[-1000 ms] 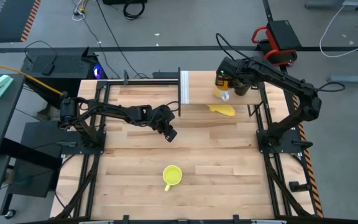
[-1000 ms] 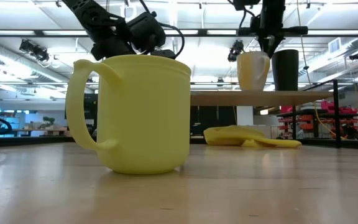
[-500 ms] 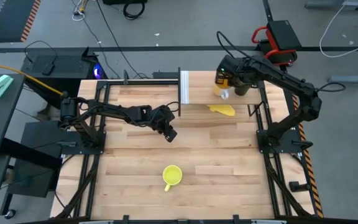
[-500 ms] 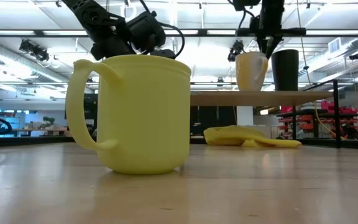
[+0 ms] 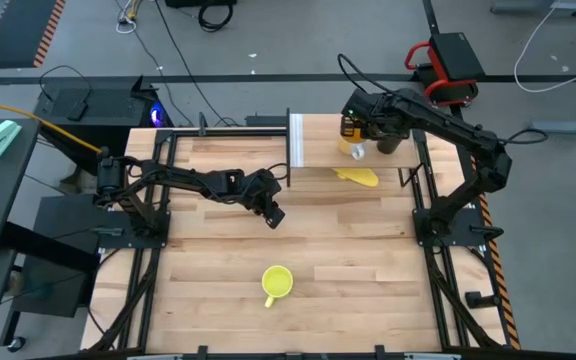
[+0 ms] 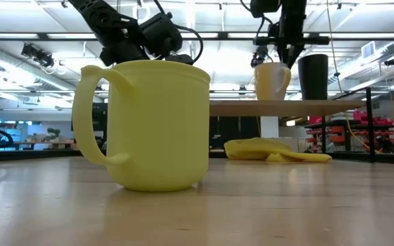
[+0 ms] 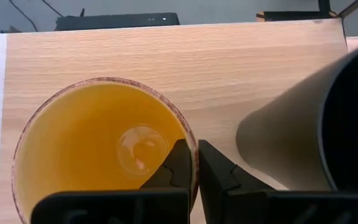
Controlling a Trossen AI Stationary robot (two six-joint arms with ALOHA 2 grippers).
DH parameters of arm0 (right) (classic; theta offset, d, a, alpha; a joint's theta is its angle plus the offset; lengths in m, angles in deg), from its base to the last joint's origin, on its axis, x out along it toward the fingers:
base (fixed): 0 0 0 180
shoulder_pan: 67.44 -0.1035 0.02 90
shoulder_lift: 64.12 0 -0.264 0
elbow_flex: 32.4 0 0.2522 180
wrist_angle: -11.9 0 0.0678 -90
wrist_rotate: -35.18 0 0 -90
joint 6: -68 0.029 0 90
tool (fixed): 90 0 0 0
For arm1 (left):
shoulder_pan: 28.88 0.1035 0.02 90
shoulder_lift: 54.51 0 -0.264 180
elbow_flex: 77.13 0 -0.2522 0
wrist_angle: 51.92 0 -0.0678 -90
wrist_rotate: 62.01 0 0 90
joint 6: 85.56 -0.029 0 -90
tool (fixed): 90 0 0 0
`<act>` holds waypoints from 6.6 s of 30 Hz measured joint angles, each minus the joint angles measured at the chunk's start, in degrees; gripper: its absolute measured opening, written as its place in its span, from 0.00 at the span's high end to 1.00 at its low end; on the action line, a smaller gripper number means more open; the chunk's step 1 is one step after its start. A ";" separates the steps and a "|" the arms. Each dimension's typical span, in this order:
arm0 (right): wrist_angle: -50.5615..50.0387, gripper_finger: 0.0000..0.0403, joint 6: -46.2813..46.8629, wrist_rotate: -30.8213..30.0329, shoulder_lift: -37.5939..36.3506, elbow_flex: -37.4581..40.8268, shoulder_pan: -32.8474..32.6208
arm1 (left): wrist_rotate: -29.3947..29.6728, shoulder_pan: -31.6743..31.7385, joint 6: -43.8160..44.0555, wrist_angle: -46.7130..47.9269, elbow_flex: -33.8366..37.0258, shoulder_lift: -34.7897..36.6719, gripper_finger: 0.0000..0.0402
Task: Stack small to large cups/mugs on shelf
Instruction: Put the orange mug on the shelf, then put the yellow mug on the shelf
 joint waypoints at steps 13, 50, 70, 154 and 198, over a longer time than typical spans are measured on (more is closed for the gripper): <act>0.33 0.97 -0.37 -0.19 -0.13 0.04 1.07 | 0.02 0.07 0.09 -0.15 0.00 0.00 0.97; 0.15 0.71 -3.84 -0.26 -0.26 -8.84 1.02 | 0.02 0.07 0.08 -0.17 0.00 0.00 0.97; -10.45 0.75 -15.00 3.28 -3.59 -33.91 -13.60 | -2.99 0.04 -0.33 0.70 0.00 0.00 0.97; 50.77 0.81 26.69 -7.52 -6.23 42.25 -71.95 | 33.71 -49.24 61.92 -1.32 18.28 14.51 0.97; 47.10 0.81 28.29 0.28 -6.21 42.32 -79.10 | 23.10 -41.30 55.14 -15.23 -7.39 -12.76 0.97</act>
